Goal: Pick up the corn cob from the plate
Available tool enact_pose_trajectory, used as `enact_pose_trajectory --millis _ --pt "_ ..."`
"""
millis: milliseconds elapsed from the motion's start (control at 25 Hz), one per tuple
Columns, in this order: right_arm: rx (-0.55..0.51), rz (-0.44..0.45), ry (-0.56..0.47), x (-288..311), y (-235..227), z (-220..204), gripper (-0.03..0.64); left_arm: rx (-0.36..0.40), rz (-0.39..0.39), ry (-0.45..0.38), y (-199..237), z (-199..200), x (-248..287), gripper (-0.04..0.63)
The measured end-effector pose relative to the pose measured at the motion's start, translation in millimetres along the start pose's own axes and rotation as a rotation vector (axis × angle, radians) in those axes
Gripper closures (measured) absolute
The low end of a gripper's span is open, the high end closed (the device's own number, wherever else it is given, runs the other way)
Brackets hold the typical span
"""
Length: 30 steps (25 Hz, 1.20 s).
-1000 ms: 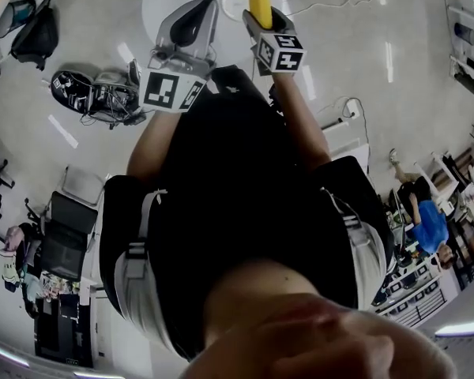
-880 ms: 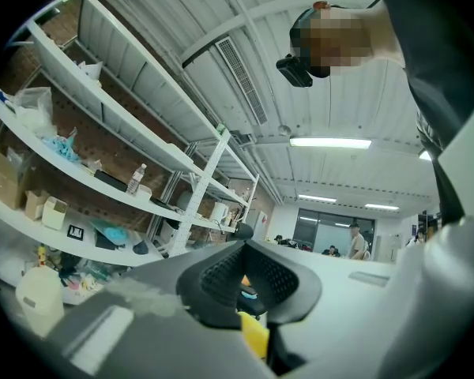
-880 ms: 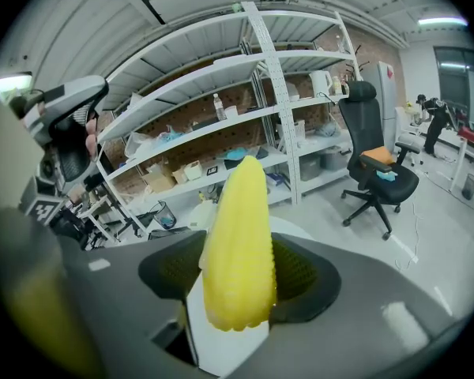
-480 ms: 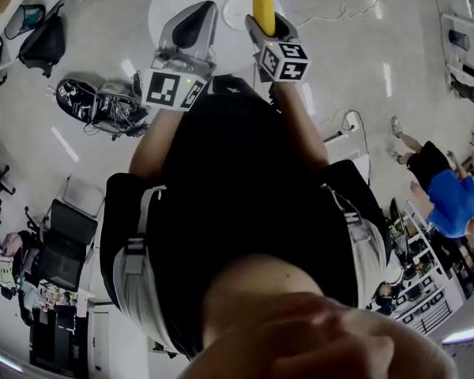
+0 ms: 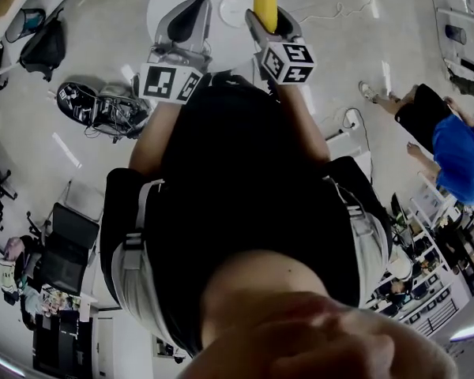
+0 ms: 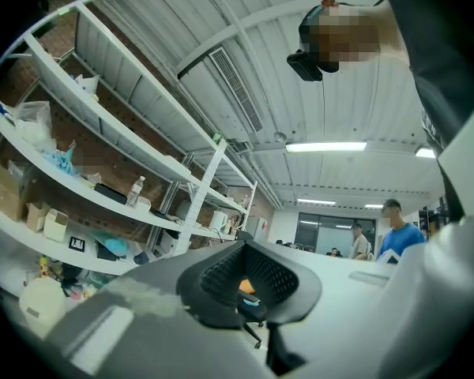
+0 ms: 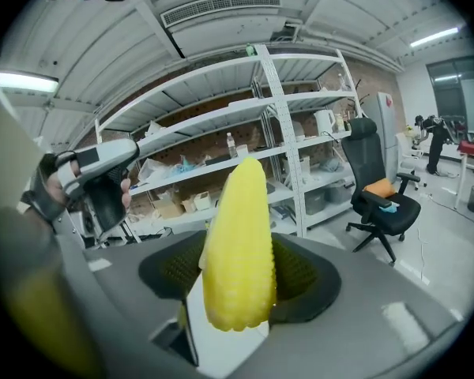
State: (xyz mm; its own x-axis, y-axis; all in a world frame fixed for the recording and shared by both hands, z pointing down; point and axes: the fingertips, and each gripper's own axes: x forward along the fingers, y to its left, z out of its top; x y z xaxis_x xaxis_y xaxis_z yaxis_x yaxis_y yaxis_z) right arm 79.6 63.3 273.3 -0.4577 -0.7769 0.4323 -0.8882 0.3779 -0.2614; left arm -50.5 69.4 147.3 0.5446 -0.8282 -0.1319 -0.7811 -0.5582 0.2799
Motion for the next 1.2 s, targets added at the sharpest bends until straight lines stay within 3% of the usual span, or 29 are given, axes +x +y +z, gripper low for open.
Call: enact_pose_trajectory --millis 560,1200 --pt "-0.054 0.040 -0.180 -45.5 30.5 60.8 0.353 0.008 -0.009 0.007 -0.8 -3.2 2.2 0.591" --pt "-0.088 0.069 -0.212 -48.3 34.0 72.4 0.353 0.012 -0.003 0.019 -0.7 -8.6 6.3 0.591"
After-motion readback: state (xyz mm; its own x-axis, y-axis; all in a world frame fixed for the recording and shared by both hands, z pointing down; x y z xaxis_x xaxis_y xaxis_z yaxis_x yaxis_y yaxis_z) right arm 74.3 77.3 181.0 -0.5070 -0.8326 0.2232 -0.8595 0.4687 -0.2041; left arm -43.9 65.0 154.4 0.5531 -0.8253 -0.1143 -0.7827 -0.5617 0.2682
